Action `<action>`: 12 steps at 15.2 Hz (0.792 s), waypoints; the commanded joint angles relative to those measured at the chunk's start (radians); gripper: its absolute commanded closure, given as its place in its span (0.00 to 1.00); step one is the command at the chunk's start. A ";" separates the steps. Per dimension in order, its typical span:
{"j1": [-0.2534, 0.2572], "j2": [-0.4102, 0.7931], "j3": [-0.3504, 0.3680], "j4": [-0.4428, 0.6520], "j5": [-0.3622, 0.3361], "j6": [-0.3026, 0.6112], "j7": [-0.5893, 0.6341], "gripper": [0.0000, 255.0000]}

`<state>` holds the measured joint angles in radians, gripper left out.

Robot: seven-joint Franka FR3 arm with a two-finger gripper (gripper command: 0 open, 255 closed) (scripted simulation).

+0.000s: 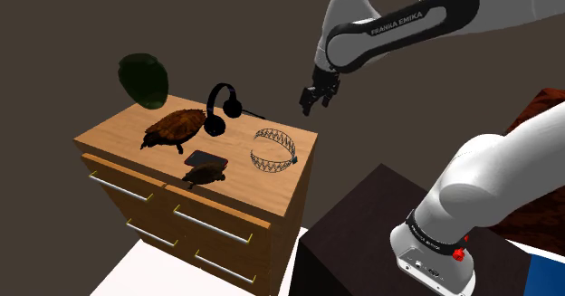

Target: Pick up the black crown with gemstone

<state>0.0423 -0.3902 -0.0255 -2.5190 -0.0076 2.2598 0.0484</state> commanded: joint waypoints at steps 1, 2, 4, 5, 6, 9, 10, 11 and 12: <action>0.009 0.072 -0.002 0.002 0.020 0.066 -0.002 0.00; 0.014 0.109 -0.004 0.006 0.031 0.096 -0.005 0.00; 0.023 0.185 -0.006 0.019 0.055 0.153 -0.013 0.00; 0.028 0.223 -0.006 0.028 0.069 0.181 -0.018 0.00; 0.033 0.262 -0.006 0.038 0.084 0.207 -0.024 0.00; 0.046 0.381 -0.003 0.075 0.135 0.279 -0.049 0.00; 0.049 0.421 -0.001 0.091 0.153 0.301 -0.059 0.00; 0.049 0.438 0.001 0.097 0.161 0.310 -0.063 0.00; 0.049 0.449 0.002 0.095 0.165 0.323 -0.066 0.00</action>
<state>0.0904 0.0397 -0.0251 -2.4244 0.1480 2.5647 -0.0117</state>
